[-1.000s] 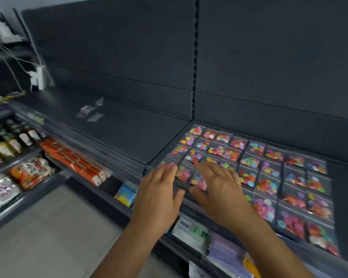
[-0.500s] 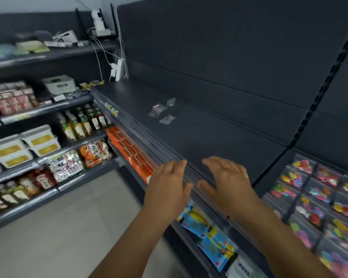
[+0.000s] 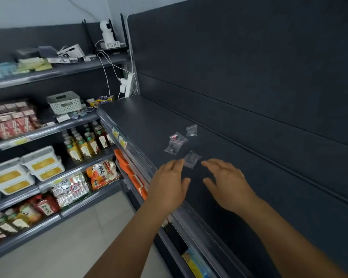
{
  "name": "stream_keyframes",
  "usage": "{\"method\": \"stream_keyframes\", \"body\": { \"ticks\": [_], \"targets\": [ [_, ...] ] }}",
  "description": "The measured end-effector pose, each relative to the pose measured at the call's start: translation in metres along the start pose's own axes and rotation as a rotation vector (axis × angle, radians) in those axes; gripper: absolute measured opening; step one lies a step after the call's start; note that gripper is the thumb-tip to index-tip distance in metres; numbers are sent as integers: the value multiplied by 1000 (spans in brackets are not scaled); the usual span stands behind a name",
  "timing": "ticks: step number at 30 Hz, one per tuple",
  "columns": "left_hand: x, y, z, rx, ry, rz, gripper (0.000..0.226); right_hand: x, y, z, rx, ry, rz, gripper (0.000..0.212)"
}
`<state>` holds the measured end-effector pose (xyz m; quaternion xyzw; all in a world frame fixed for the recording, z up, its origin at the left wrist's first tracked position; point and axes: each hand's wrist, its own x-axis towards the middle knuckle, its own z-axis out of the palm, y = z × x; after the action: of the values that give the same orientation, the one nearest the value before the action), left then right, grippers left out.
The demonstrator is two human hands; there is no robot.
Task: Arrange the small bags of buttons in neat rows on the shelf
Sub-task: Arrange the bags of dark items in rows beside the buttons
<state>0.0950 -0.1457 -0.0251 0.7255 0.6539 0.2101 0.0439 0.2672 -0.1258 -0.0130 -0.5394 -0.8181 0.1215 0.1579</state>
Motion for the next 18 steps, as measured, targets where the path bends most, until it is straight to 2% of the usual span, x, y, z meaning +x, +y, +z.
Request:
{"method": "stream_keyframes", "body": {
  "ticks": [5,11,15,18],
  "targets": [
    [55,-44,12,8,-102,34,56,54,-2,25,9,-48,-28,51],
    [110,-88,34,73,-257,97,60,102,-4,51,-20,-187,-5,70],
    [136,-106,41,120,-355,165,58,121,-8,57,-32,-195,69,67],
    [141,-109,39,73,-371,268,53,127,-7,59,-93,-157,195,54]
  ]
}}
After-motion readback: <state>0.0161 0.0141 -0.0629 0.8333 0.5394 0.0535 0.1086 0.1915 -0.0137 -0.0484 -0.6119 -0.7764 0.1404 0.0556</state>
